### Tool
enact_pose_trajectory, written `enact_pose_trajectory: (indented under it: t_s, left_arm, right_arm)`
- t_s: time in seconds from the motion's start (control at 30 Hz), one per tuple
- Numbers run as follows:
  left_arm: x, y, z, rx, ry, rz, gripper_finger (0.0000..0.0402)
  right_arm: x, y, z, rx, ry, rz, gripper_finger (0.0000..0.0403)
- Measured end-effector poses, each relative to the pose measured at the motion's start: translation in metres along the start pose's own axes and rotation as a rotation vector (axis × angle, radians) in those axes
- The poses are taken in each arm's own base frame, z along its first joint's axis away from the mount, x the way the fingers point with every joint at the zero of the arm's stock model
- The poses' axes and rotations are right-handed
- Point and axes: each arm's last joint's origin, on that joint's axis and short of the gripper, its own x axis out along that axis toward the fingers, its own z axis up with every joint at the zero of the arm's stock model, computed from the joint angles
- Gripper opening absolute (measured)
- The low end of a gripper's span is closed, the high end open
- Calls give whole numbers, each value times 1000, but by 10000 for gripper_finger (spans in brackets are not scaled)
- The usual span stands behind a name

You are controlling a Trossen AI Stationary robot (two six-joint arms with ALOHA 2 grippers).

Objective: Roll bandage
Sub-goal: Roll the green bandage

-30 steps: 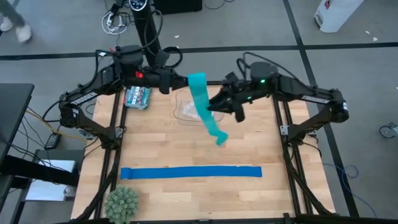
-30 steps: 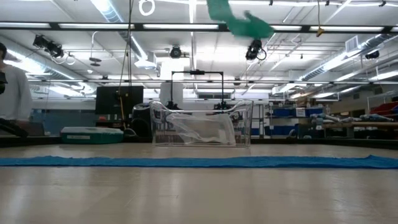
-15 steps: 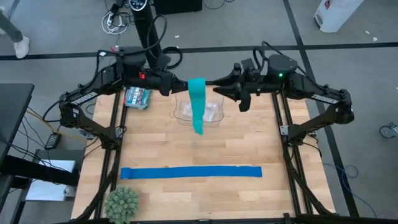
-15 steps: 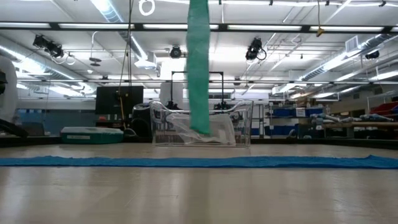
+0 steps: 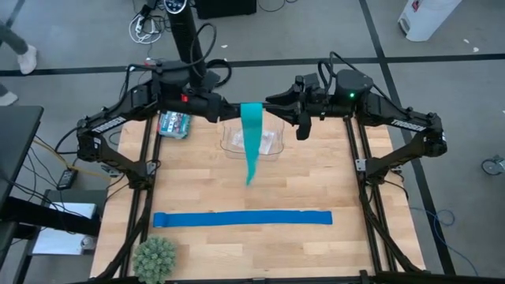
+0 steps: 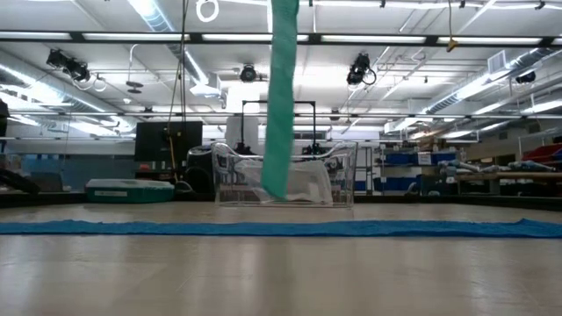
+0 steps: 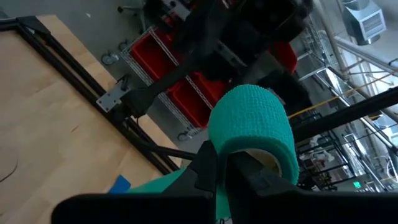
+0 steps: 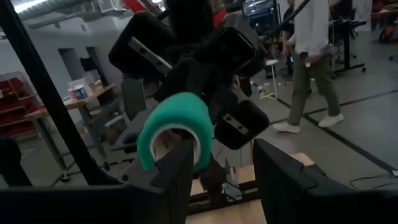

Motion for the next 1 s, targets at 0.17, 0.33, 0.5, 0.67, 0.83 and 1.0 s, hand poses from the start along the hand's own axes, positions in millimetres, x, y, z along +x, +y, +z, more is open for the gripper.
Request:
enact_pose_trajectory:
  t_s: [0.17, 0.33, 0.5, 0.67, 0.83, 1.0]
  left_arm:
    - [13, 5, -1, -5, 21, -2, 21]
    - [20, 5, 1, 3, 8, -24, 21]
    - [22, 5, 1, 6, 5, -30, 21]
    - [24, 2, 4, 19, -35, -62, 21]
    - [24, 3, 4, 15, -30, -51, 21]
    - [28, 4, 3, 13, -25, -54, 21]
  right_arm:
    - [0, 0, 0, -4, 5, 8, 160]
    - [-1, 2, 0, 3, 11, 36, 159]
    - [-1, 3, -1, 0, 19, 37, 159]
    - [0, 3, -2, -9, 20, 34, 159]
    - [1, 3, -1, -21, 5, 37, 158]
    - [1, 3, 0, -33, -9, 41, 151]
